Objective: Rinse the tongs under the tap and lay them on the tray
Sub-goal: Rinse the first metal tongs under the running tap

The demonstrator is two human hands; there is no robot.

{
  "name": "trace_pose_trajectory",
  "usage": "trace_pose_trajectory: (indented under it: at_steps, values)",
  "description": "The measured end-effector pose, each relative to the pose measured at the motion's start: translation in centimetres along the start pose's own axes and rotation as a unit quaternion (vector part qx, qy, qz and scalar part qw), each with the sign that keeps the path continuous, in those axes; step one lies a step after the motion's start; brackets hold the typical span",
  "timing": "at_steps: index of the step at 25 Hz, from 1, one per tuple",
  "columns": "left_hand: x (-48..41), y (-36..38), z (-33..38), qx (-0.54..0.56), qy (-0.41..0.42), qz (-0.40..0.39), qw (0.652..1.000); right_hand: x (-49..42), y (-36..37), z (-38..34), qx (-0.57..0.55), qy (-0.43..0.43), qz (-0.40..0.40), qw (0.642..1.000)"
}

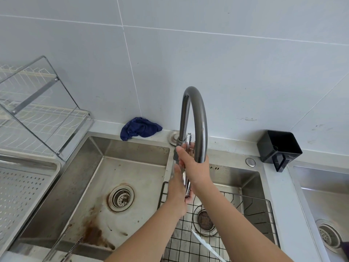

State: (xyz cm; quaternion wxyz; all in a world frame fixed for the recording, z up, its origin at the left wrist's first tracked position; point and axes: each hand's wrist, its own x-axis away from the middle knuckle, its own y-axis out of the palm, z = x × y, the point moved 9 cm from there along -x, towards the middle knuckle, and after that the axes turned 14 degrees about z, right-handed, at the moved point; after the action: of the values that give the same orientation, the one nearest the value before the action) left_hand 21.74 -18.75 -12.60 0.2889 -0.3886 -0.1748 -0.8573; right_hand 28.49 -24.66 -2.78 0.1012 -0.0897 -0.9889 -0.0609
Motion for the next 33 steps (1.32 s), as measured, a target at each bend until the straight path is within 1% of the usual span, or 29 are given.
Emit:
trace_pose_trajectory:
  at_steps: [1, 2, 3, 4, 5, 6, 7, 8, 9, 10, 11, 12, 13, 14, 15, 16, 17, 19, 22, 24, 26, 29, 31, 33]
  values:
    - [-0.5, -0.6, 0.0, 0.015, -0.010, 0.025, 1.000, 0.4, 0.4, 0.5, 0.027, -0.001, -0.006, 1.000]
    - [-0.7, -0.9, 0.0, 0.028, -0.020, 0.032, 0.999, 1.0, 0.8, 1.0, 0.072, -0.002, -0.024, 0.997]
    - [-0.6, -1.0, 0.0, 0.041, -0.027, 0.027, 0.998, 1.5, 1.3, 1.6, 0.109, -0.006, -0.063, 0.992]
    - [-0.6, -1.1, -0.2, 0.050, -0.031, 0.022, 0.998, 1.9, 1.6, 2.0, 0.123, 0.000, -0.098, 0.988]
    - [-0.4, -1.2, -0.6, 0.043, -0.041, 0.024, 0.998, 1.9, 1.5, 2.3, 0.101, 0.019, -0.111, 0.989]
    - [-0.1, -1.4, -1.3, 0.012, -0.051, 0.029, 0.998, 2.0, 1.1, 2.3, 0.062, 0.045, -0.106, 0.991]
    - [0.1, -1.9, -1.9, -0.040, -0.044, 0.033, 0.998, 1.8, 0.5, 2.3, 0.047, 0.055, -0.088, 0.994]
    - [0.3, -2.6, -2.1, -0.115, -0.003, 0.033, 0.993, 1.7, -0.2, 2.3, 0.062, 0.050, -0.069, 0.994]
    - [0.5, -3.4, -1.6, -0.206, 0.079, 0.031, 0.975, 1.9, -0.7, 2.5, 0.100, 0.036, -0.065, 0.992]
    - [0.8, -4.2, -0.5, -0.298, 0.206, 0.035, 0.931, 2.3, -1.1, 2.7, 0.128, 0.024, -0.067, 0.989]
    - [1.3, -5.2, 0.6, -0.393, 0.345, 0.054, 0.851, 2.8, -1.4, 3.1, 0.140, 0.019, -0.078, 0.987]
    - [2.0, -6.0, 1.3, -0.458, 0.461, 0.074, 0.756, 3.1, -1.8, 3.7, 0.139, 0.027, -0.084, 0.986]
    - [2.7, -6.9, 1.3, -0.488, 0.533, 0.081, 0.687, 3.4, -2.4, 4.3, 0.132, 0.042, -0.082, 0.987]
    - [3.1, -7.5, 0.8, -0.504, 0.574, 0.079, 0.641, 3.5, -3.0, 4.8, 0.123, 0.055, -0.077, 0.988]
    - [2.9, -7.9, -0.3, -0.530, 0.584, 0.067, 0.612, 3.6, -3.6, 5.2, 0.119, 0.061, -0.070, 0.989]
    - [2.2, -8.3, -1.7, -0.565, 0.568, 0.054, 0.596, 3.7, -4.1, 5.6, 0.119, 0.066, -0.063, 0.989]
    - [1.5, -8.8, -3.0, -0.597, 0.545, 0.048, 0.586, 4.0, -4.5, 6.0, 0.124, 0.068, -0.060, 0.988]
    - [0.9, -9.3, -5.1, -0.628, 0.510, 0.040, 0.587, 4.7, -5.2, 7.1, 0.138, 0.084, -0.064, 0.985]
    - [1.4, -9.4, -5.4, -0.615, 0.524, 0.051, 0.587, 5.5, -6.4, 8.3, 0.172, 0.111, -0.052, 0.977]
    - [1.5, -9.5, -5.2, -0.603, 0.529, 0.052, 0.596, 5.8, -7.0, 8.4, 0.197, 0.114, -0.036, 0.973]
    - [1.4, -9.6, -5.3, -0.598, 0.532, 0.048, 0.598, 5.8, -7.4, 7.9, 0.252, 0.083, -0.018, 0.964]
    - [1.1, -9.8, -5.7, -0.601, 0.518, 0.044, 0.607, 5.8, -7.4, 6.6, 0.345, 0.001, 0.000, 0.939]
    - [1.0, -10.0, -5.7, -0.600, 0.510, 0.040, 0.615, 5.9, -7.4, 6.6, 0.347, -0.009, 0.005, 0.938]
    - [0.9, -10.0, -5.6, -0.597, 0.507, 0.040, 0.621, 6.3, -7.4, 7.1, 0.320, 0.007, -0.006, 0.947]
